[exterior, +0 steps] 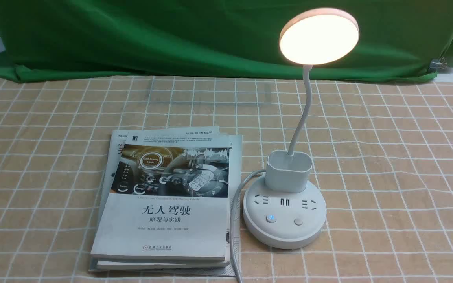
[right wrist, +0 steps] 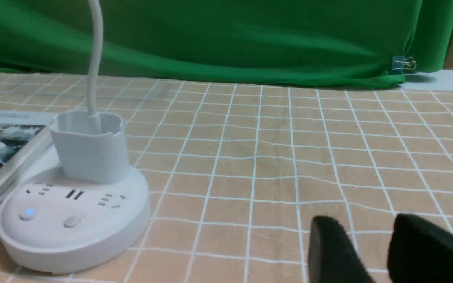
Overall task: Turn off the desk lamp on the light coffee tablecloth by hand.
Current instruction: 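Press the power button on the lamp base to turn the lamp off with the right gripper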
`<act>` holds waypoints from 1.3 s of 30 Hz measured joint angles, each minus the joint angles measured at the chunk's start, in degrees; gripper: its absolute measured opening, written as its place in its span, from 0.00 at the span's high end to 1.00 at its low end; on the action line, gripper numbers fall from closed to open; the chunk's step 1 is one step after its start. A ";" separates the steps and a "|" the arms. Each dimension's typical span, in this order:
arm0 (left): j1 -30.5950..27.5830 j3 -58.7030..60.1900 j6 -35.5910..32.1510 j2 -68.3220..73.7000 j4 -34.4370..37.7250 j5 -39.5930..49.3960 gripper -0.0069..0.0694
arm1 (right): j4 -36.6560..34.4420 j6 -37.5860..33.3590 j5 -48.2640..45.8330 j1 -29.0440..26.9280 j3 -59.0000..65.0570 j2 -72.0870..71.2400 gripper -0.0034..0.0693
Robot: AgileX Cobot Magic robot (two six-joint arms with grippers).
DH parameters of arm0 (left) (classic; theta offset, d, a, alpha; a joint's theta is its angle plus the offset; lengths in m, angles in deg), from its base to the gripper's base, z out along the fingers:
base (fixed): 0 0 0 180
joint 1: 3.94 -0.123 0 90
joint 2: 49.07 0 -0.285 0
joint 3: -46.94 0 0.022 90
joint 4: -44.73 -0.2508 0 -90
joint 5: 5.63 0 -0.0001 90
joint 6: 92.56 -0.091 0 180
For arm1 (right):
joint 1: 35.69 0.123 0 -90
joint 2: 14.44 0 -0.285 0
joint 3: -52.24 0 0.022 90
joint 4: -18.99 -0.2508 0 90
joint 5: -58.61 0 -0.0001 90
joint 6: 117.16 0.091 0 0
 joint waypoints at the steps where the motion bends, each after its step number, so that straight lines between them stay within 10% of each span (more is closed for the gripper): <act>1: 0.00 0.00 0.00 0.00 0.00 0.00 0.90 | 0.00 0.00 0.00 0.00 0.00 0.00 0.62; 34: 0.00 0.00 0.00 0.00 0.00 0.00 0.90 | -0.22 0.23 0.45 0.00 0.00 0.00 0.62; 39: 0.00 0.00 0.00 0.00 0.00 0.00 0.90 | -5.72 10.54 3.84 0.00 0.00 0.00 0.62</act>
